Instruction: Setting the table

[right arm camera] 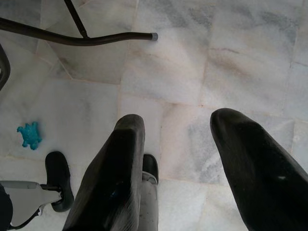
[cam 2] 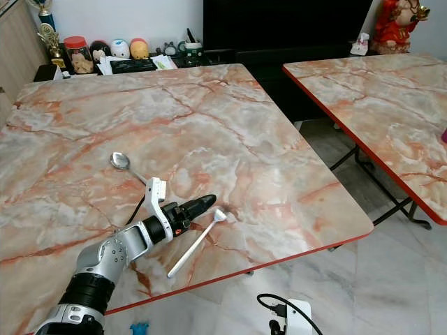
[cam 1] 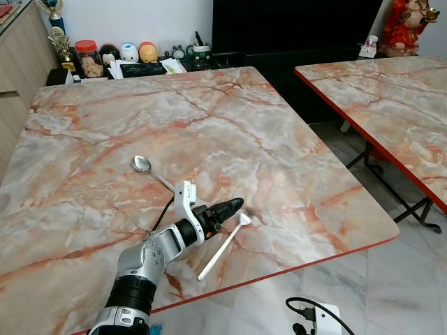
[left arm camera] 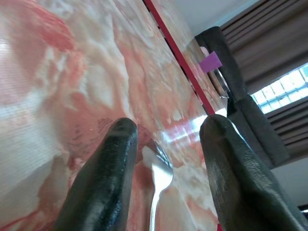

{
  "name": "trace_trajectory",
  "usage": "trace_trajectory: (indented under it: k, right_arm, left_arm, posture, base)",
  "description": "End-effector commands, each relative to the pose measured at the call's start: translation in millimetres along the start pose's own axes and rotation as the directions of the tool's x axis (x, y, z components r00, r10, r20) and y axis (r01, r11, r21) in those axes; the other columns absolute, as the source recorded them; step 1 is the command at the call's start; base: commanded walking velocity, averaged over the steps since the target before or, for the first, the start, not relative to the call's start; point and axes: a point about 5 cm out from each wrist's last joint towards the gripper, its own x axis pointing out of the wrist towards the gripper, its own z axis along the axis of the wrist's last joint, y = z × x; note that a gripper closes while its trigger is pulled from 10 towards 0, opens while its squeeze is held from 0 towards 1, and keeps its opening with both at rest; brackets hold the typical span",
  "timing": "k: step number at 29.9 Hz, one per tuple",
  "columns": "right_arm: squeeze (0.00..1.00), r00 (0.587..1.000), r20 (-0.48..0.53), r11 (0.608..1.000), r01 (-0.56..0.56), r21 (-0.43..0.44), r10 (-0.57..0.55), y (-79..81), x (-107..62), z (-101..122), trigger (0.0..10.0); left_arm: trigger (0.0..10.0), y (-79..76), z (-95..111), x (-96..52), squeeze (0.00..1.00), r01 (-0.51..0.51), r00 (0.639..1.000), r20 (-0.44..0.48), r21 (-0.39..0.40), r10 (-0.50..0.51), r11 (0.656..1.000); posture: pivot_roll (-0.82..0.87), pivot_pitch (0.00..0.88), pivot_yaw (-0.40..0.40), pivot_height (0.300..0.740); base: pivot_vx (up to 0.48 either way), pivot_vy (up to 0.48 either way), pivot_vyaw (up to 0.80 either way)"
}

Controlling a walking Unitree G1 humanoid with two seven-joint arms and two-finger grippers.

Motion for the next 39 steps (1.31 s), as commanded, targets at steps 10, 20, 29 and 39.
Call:
trace_trajectory:
  k: [10,20,29,39]
  right_arm:
    - [0.00,1.000,-0.011,1.000,0.007,-0.004,-0.007,-3.6,-0.7,-2.0,10.0]
    - [0.00,1.000,-0.011,1.000,0.007,-0.006,-0.007,-3.6,-0.7,-2.2,10.0]
    - [0.00,1.000,-0.010,1.000,0.010,-0.008,-0.010,-3.3,-0.7,-2.1,10.0]
    - [0.00,1.000,-0.008,1.000,0.020,-0.010,-0.020,-3.9,-1.0,-2.7,10.0]
  left_arm:
    - [10.0,-1.4,35.1,-0.8,0.00,-0.161,0.980,0.164,0.340,0.110,0.926]
    - [10.0,-13.8,21.2,-2.9,0.00,-0.184,0.983,0.138,0.733,0.121,0.655]
    - [10.0,-13.1,10.5,-7.0,0.00,-0.229,0.973,0.182,0.815,0.139,0.532]
    - [10.0,-1.8,17.5,-23.5,0.00,-0.345,0.937,0.299,0.730,0.178,0.590]
  posture:
    - [0.08,0.017,-0.074,0.740]
    - [0.09,0.018,-0.073,0.740]
    - [0.09,0.018,-0.070,0.740]
    - [0.09,0.002,-0.065,0.740]
  base:
    - [0.000,0.000,0.00]
    - [0.000,0.000,0.00]
    - [0.000,0.000,0.00]
    - [0.000,0.000,0.00]
